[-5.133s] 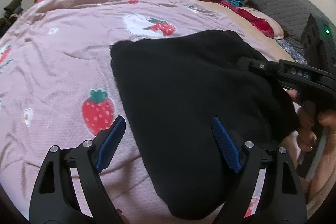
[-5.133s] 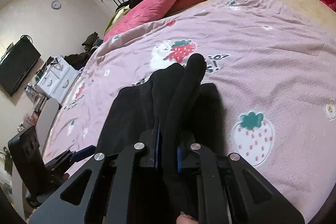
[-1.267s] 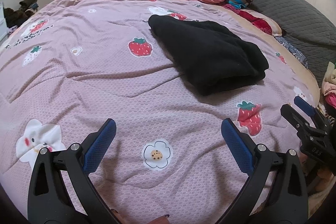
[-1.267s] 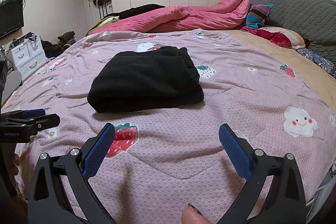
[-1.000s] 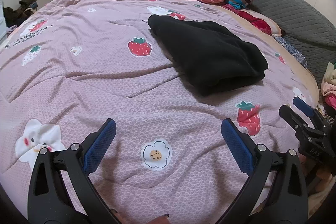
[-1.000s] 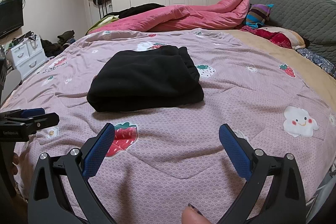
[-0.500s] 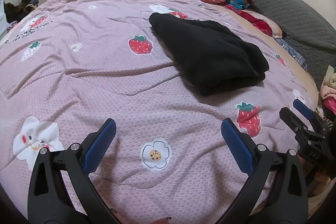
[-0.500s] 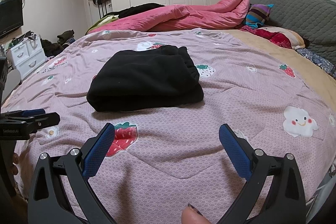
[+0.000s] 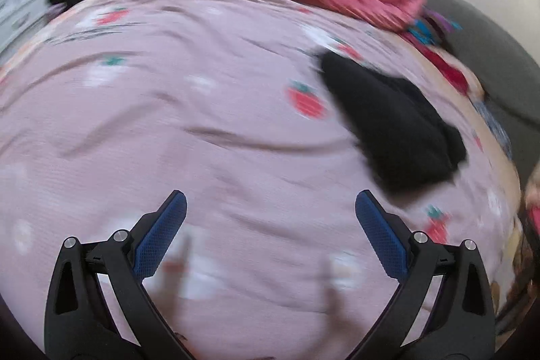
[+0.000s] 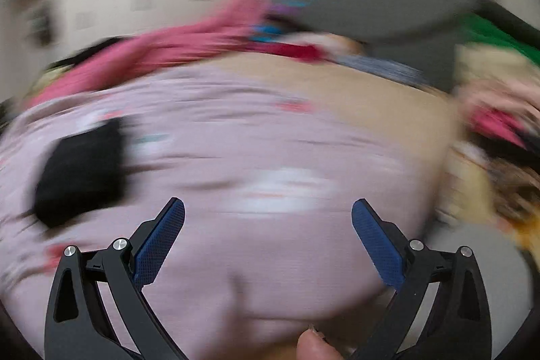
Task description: Fold small clothes
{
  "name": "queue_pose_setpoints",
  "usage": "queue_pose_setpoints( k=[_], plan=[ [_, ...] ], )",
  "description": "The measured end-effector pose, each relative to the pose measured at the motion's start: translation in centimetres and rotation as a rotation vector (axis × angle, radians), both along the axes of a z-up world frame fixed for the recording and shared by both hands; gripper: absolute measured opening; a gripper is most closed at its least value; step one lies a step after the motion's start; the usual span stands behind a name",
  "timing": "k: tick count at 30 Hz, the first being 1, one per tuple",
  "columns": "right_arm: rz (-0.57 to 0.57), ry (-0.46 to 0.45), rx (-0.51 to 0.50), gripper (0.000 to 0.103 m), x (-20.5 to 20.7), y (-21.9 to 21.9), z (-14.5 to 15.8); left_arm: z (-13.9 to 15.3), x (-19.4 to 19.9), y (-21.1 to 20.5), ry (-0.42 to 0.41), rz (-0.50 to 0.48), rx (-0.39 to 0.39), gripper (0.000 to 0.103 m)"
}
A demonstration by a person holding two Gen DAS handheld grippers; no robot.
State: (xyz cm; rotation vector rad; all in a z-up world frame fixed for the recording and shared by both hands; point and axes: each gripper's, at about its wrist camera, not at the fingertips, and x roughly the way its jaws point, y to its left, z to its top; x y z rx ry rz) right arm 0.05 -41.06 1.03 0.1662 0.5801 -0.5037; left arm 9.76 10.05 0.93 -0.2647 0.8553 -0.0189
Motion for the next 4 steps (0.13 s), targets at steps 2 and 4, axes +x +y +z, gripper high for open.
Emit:
queue_pose_setpoints(
  k=[2, 4],
  plan=[
    [-0.199, 0.071, 0.021, 0.099, -2.1, -6.0, -1.2, 0.6, 0.3, 5.0, 0.008, 0.087, 0.018, 0.094],
    [-0.432, 0.196, 0.060, 0.099, -5.2, -13.5, -3.6, 0.8, 0.3, 11.7, 0.027, 0.222, 0.055, 0.094]
  ],
)
